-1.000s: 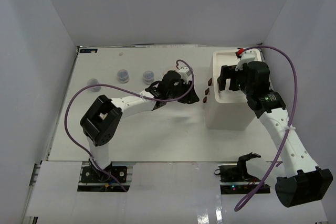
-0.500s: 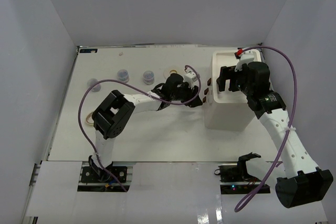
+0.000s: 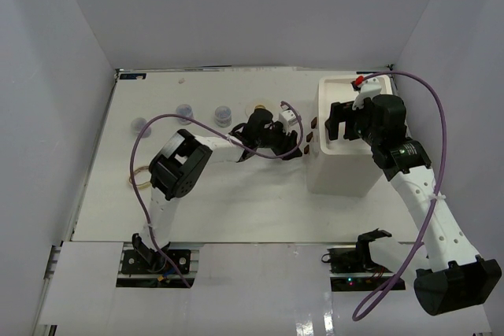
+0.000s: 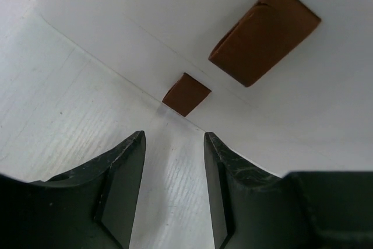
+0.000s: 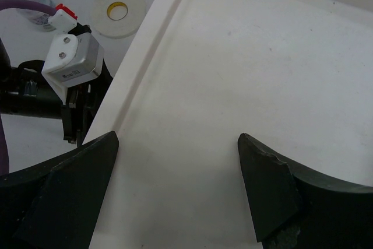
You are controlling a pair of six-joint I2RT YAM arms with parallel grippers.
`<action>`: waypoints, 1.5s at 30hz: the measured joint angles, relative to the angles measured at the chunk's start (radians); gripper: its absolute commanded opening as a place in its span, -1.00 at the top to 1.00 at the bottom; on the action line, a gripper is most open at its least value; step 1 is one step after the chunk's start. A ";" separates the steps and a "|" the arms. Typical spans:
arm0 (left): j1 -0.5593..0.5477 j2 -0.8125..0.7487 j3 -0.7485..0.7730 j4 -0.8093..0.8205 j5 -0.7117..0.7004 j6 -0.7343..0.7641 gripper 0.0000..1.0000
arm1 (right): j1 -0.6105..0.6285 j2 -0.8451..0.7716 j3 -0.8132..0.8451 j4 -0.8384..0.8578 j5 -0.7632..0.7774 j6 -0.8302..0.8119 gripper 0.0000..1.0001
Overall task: Sort the stationery into containers
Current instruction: Open the drawer in the storage box.
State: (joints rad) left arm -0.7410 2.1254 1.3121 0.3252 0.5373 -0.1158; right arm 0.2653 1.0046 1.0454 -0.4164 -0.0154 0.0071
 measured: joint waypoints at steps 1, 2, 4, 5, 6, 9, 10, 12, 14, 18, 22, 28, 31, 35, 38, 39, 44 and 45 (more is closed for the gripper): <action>0.001 0.003 0.000 0.006 0.010 0.016 -0.16 | 0.001 -0.002 0.000 -0.002 0.000 -0.003 -0.80; 0.002 0.005 0.000 0.021 0.019 0.032 -0.19 | 0.002 -0.002 0.000 -0.003 -0.001 -0.005 -0.80; 0.004 0.007 0.000 0.046 0.038 0.068 -0.29 | 0.003 -0.003 0.000 -0.006 -0.002 -0.010 -0.80; 0.004 0.010 0.001 0.056 0.048 0.085 -0.31 | 0.003 -0.004 0.000 -0.007 -0.003 -0.013 -0.80; 0.005 0.014 0.004 0.063 0.058 0.103 -0.32 | 0.003 -0.004 0.000 -0.008 -0.003 -0.015 -0.80; 0.005 0.043 0.035 0.071 0.089 0.144 -0.36 | 0.003 -0.004 0.000 -0.008 -0.003 -0.016 -0.80; 0.005 0.057 0.048 0.071 0.101 0.159 -0.39 | 0.003 -0.005 0.000 -0.010 -0.003 -0.017 -0.80; 0.005 0.076 0.065 0.071 0.116 0.184 -0.40 | 0.003 -0.008 0.000 -0.013 -0.003 -0.017 -0.80; 0.005 0.091 0.073 0.068 0.134 0.213 -0.42 | 0.004 -0.011 0.000 -0.019 -0.004 -0.017 -0.80; 0.005 0.119 0.096 0.060 0.159 0.265 -0.42 | 0.005 -0.017 0.000 -0.027 -0.007 -0.017 -0.80; 0.005 0.130 0.104 0.053 0.198 0.316 -0.41 | 0.005 -0.017 0.000 -0.028 -0.008 -0.024 -0.80; 0.005 0.132 0.111 0.058 0.266 0.364 -0.33 | 0.005 -0.018 0.000 -0.030 -0.011 -0.041 -0.80; 0.009 0.142 0.130 0.056 0.294 0.381 -0.29 | 0.005 -0.021 -0.002 -0.030 -0.012 -0.042 -0.80; 0.016 0.159 0.156 0.048 0.318 0.391 -0.12 | 0.005 -0.024 -0.005 -0.031 -0.013 -0.044 -0.80; 0.018 0.162 0.162 0.047 0.330 0.395 0.12 | 0.005 -0.027 -0.008 -0.029 -0.014 -0.045 -0.80; 0.018 0.162 0.163 0.046 0.335 0.394 0.20 | 0.005 -0.028 -0.008 -0.029 -0.014 -0.045 -0.80; 0.018 0.162 0.164 0.052 0.340 0.396 0.95 | 0.006 -0.031 -0.010 -0.029 -0.013 -0.045 -0.80; 0.019 0.162 0.163 0.053 0.340 0.395 1.00 | 0.006 -0.032 -0.011 -0.029 -0.011 -0.045 -0.80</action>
State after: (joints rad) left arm -0.7223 2.2875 1.4754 0.3786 0.8772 0.2790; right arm 0.2718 0.9730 1.0348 -0.4458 -0.0269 -0.0380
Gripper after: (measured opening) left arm 0.156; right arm 0.900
